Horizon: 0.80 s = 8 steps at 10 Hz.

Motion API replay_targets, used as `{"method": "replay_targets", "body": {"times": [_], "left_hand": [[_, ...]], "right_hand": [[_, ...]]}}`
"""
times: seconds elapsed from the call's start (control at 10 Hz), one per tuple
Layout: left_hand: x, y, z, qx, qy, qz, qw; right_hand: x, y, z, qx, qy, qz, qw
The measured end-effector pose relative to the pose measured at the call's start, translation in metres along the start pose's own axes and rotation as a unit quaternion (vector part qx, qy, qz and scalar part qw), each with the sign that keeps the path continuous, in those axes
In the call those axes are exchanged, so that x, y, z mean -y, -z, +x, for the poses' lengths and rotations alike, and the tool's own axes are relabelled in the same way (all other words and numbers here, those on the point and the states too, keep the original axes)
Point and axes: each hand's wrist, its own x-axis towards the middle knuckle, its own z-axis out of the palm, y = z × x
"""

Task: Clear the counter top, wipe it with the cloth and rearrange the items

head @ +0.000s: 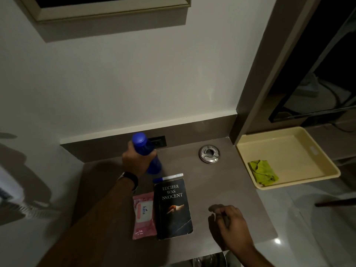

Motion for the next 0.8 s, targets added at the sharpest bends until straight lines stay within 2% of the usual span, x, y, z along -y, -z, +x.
{"method": "replay_targets", "body": {"times": [0.5,0.7,0.8], "left_hand": [[-0.028,-0.030,-0.022,0.046,-0.008,-0.004,0.999],[-0.022,-0.021,-0.038,0.107,-0.002,-0.014,0.994],[-0.012,-0.011,-0.055,0.119,0.016,0.004,0.993]], "right_hand": [[-0.010,-0.015,-0.002,0.022,0.004,-0.026,0.999],[0.007,-0.024,0.029,0.033,0.059,-0.067,0.995],[0.025,-0.020,0.054,0.037,0.055,-0.063,0.996]]}}
